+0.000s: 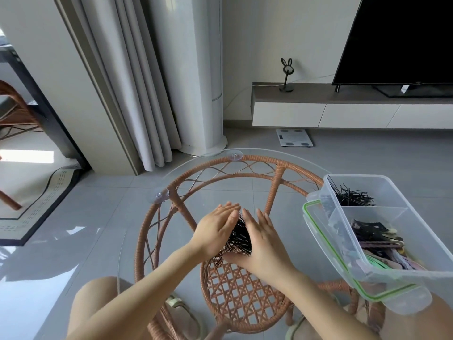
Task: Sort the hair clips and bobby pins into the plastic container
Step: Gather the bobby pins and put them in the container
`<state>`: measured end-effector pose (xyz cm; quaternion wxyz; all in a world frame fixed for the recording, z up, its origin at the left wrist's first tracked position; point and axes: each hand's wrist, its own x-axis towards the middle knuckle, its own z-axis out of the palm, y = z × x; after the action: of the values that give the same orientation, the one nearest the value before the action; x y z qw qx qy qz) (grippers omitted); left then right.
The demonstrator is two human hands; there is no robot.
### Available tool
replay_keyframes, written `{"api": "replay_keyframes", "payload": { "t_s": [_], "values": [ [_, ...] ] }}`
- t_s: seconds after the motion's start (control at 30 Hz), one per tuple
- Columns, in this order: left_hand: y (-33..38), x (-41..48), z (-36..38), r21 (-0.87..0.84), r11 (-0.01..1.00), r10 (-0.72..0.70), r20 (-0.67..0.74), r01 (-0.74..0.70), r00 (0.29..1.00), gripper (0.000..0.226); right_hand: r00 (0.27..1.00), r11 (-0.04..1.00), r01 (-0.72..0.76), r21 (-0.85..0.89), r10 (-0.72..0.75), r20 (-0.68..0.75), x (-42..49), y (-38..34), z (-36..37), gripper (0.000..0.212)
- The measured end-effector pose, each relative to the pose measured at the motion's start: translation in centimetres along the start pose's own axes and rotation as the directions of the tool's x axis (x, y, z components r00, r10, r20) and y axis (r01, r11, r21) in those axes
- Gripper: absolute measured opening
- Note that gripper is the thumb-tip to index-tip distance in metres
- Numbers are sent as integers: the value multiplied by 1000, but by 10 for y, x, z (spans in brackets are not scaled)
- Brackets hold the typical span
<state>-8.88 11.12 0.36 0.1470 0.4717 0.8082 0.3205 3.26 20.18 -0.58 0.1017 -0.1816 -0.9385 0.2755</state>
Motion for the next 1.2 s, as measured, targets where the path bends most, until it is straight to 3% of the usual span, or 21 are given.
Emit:
{"api": "replay_keyframes", "payload": {
  "t_s": [0.13, 0.2, 0.3, 0.4, 0.53, 0.63, 0.87, 1.2],
  "values": [
    [11, -13, -12, -84, 994, -70, 41, 73, 997, 49, 998, 995, 60, -85, -60, 6, -8, 0, -7, 103],
    [10, -18, -26, 91, 990, -108, 4, 108, 994, 65, 996, 969, 50, -242, -65, -54, -15, 2, -14, 111],
    [11, -28, -40, 485, 861, -213, 68, 154, 975, 110, 998, 913, -30, -407, 7, -58, -17, 1, -26, 127],
    [16, -31, -36, 584, 803, -256, 157, 119, 954, 128, 998, 910, -26, -414, 47, 42, -8, -3, -34, 121],
    [23, -20, -28, 545, 833, -223, 165, 99, 961, 102, 986, 972, 0, -233, 39, 161, 4, -10, -39, 54],
    [28, -14, -28, 506, 852, -248, 171, 131, 953, 74, 989, 981, 6, -195, 24, 148, 6, -13, -40, 30],
    [31, -11, -33, 450, 877, -248, 120, 170, 961, 45, 997, 993, -22, -112, 31, 73, -4, -4, -46, 22],
    [35, -14, -45, 281, 922, -280, 3, 268, 960, 23, 999, 1000, 12, 23, -11, -50, -10, -2, -82, 18]
  ]
}}
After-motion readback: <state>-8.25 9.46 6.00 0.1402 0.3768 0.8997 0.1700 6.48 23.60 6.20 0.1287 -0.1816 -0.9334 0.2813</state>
